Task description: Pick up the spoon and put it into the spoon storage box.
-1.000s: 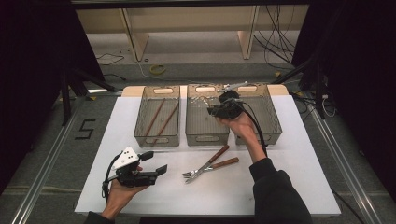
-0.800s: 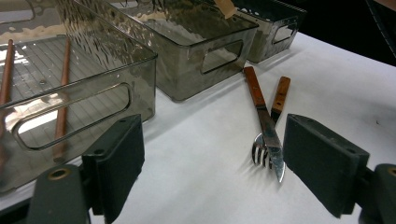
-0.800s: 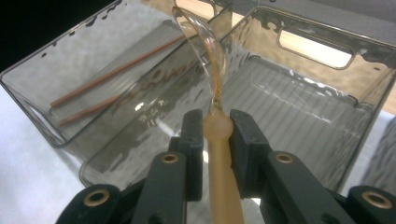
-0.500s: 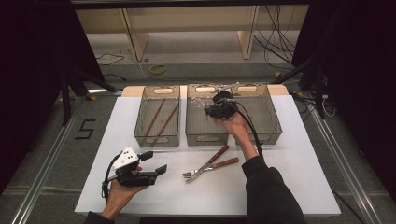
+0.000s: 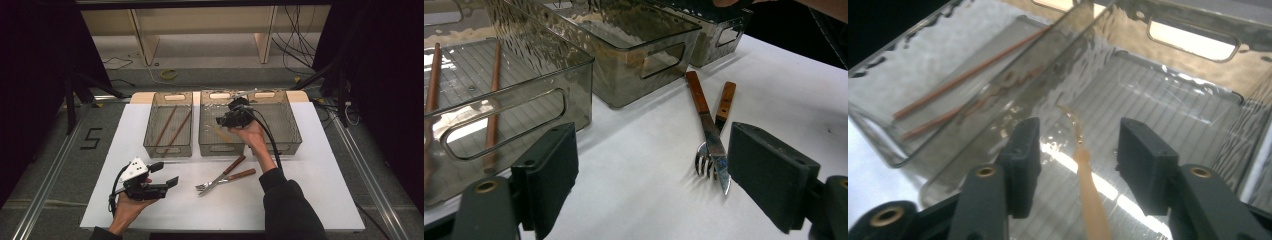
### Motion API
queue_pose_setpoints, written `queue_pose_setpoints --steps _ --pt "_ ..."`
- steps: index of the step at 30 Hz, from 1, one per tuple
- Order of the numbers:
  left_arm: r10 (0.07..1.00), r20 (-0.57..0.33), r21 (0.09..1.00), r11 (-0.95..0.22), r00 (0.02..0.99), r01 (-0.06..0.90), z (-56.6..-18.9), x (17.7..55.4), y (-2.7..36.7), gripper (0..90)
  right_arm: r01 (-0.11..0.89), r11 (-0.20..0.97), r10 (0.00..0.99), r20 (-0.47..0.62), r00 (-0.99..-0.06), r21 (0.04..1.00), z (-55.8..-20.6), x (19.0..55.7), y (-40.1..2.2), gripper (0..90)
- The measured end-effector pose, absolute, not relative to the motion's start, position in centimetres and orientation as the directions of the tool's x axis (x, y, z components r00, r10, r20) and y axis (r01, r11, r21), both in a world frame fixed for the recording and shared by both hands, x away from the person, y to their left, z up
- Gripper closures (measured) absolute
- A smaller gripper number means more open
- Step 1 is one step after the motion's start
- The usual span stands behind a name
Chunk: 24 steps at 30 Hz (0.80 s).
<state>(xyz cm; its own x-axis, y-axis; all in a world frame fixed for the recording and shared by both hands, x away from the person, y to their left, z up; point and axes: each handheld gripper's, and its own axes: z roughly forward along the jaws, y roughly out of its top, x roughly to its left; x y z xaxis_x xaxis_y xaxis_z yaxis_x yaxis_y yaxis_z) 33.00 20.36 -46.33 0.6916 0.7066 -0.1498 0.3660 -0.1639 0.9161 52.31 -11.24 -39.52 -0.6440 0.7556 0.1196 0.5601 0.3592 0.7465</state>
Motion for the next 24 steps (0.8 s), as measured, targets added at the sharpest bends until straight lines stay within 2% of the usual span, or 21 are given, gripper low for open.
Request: queue_pose_setpoints --steps 2,10,24 --pt "0.706 -0.153 0.914 -0.164 0.691 0.37 -46.4 33.0 20.3 19.9 0.544 0.357 0.743 0.122 -0.658 0.759 -39.0 51.8 -11.5 45.6" --pt "0.708 -0.151 0.913 -0.168 0.69 0.372 -46.4 33.0 20.3 19.8 0.452 0.419 0.653 0.085 -0.753 0.787 -37.3 48.5 -12.2 41.2" --pt "0.706 -0.154 0.916 -0.16 0.691 0.367 -46.4 33.0 20.3 19.3 0.407 0.448 0.598 0.072 -0.798 0.796 -38.7 44.3 -13.0 38.3"
